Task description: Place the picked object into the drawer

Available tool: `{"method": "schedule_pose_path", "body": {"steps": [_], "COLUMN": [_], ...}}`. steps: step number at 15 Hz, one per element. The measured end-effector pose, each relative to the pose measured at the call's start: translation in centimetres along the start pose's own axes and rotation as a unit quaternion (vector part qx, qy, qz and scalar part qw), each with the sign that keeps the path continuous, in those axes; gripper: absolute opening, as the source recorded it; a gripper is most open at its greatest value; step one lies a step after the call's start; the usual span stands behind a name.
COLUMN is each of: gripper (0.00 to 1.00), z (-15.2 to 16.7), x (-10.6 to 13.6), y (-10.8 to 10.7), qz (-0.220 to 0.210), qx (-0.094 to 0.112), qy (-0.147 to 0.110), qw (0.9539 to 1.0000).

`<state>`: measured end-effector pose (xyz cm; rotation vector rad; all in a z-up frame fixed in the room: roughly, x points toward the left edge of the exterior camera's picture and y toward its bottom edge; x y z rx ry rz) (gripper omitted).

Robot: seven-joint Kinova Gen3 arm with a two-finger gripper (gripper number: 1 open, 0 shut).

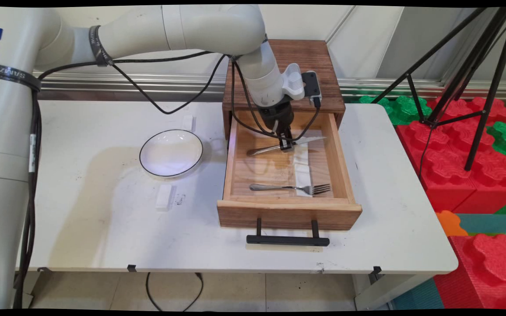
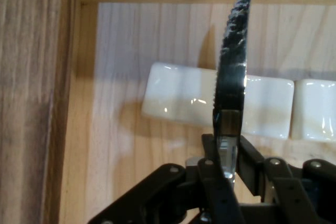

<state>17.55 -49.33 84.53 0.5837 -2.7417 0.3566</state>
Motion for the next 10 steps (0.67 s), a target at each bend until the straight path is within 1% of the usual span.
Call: {"method": "schedule_pose_path", "body": {"steps": [3,4,10], "gripper": [0.00,1.00,1.00], "z": [0.50,0.61,0.79], "x": [-0.10,-0.13,-0.14], "y": [0.02,0.01,-0.15], "qz": [0.000,0.000,-0.003], "qx": [-0.002,-0.002,0.003], "qy": [-0.001,-0.001,0.001], "qw": [1.0000,1.0000,1.0000]}}
